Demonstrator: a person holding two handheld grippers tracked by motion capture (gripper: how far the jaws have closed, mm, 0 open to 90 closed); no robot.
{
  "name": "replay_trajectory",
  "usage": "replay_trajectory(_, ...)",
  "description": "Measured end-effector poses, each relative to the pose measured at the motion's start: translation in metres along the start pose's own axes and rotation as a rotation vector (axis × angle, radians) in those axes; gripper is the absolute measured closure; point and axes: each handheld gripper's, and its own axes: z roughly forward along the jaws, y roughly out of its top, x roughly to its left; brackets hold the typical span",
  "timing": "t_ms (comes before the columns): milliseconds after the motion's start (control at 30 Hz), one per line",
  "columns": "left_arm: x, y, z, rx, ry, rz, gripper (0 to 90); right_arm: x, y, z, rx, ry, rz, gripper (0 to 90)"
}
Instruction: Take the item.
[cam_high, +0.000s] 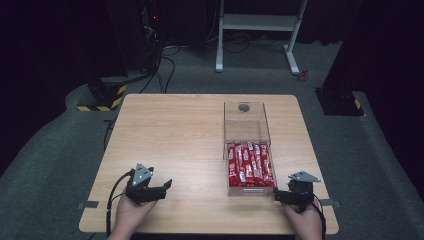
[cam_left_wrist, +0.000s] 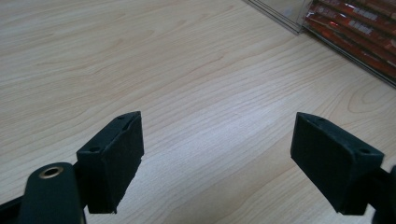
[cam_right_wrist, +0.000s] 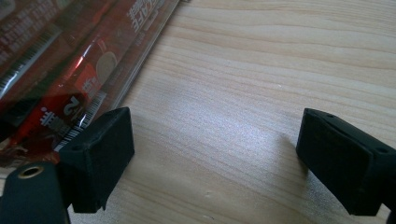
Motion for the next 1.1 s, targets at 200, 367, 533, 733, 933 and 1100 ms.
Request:
replay_trajectory(200,-0.007,0.005,0.000,-0.011,-0.005,0.004,17.6,0.000,0.000,0.000,0.001,0.001,-0.001,11.0)
replay_trajectory(367,-0.009,0.008,0.002,-0.017,-0.012,-0.008,17.6,-0.002,0.000,0.000,0.001,0.010,-0.014,11.0)
replay_trajectory(533,-0.012,0.013,0.003,-0.023,-0.014,-0.011,17.5,-0.002,0.000,0.000,0.002,0.020,-0.022,10.2)
replay_trajectory(733,-0.018,0.018,0.004,-0.018,-0.011,-0.007,17.6,-0.002,0.000,0.000,0.006,0.018,-0.023,9.0)
replay_trajectory(933,-0.021,0.026,0.004,-0.034,-0.010,-0.015,17.6,-0.003,0.001,0.001,0.009,0.029,-0.026,8.3)
replay_trajectory(1100,-0.029,0.032,0.004,-0.049,-0.024,-0.014,17.9,-0.003,0.001,0.001,0.009,0.029,-0.026,8.3)
